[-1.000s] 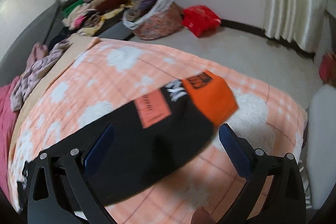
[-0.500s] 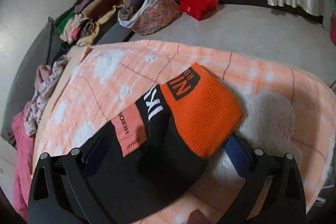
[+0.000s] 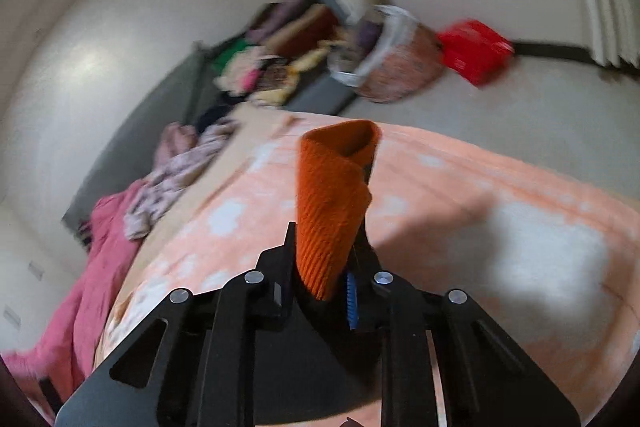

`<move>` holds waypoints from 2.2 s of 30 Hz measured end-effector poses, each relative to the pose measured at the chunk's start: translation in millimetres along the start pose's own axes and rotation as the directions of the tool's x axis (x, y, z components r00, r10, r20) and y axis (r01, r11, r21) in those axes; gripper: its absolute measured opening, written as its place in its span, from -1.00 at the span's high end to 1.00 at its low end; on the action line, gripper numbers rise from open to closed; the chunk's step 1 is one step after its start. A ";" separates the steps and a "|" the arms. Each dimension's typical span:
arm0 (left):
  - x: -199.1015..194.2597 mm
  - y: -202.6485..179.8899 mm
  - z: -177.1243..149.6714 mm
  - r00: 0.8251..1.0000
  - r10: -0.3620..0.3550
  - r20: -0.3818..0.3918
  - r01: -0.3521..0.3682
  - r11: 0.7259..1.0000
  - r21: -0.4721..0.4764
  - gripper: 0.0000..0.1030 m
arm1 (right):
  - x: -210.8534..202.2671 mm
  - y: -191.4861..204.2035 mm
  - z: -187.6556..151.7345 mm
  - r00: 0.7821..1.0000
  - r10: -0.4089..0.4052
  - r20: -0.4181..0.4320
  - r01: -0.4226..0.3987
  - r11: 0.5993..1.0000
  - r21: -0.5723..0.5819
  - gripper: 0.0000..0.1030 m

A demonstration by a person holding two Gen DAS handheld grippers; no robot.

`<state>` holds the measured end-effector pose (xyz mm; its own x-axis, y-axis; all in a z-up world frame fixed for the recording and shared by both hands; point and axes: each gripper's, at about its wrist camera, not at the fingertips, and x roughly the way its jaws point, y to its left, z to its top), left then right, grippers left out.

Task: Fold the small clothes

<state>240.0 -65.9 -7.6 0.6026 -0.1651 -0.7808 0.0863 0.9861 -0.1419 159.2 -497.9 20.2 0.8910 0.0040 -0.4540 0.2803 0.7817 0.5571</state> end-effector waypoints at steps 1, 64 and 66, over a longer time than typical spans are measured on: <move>-3.5 3.7 0.3 1.000 -0.005 0.002 0.005 1.000 -0.015 -0.83 | -1.4 12.6 -0.6 1.000 0.029 -0.002 -0.029 0.999 -0.022 0.66; -34.3 70.2 -17.4 0.998 -0.063 0.025 0.067 0.965 -0.255 0.86 | 14.6 192.9 -98.3 0.946 0.113 -0.304 -0.263 0.816 -0.515 -0.58; -51.4 73.4 -11.0 0.997 -0.016 0.074 0.033 0.972 -0.231 0.86 | 17.0 181.9 -89.9 0.951 0.098 -0.292 -0.238 0.836 -0.494 -0.58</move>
<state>206.6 14.7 15.5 0.6582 -0.1794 -0.7312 -0.0791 0.9493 -0.3042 193.2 -299.6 51.3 0.7711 0.2627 -0.5801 -0.1538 0.9608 0.2306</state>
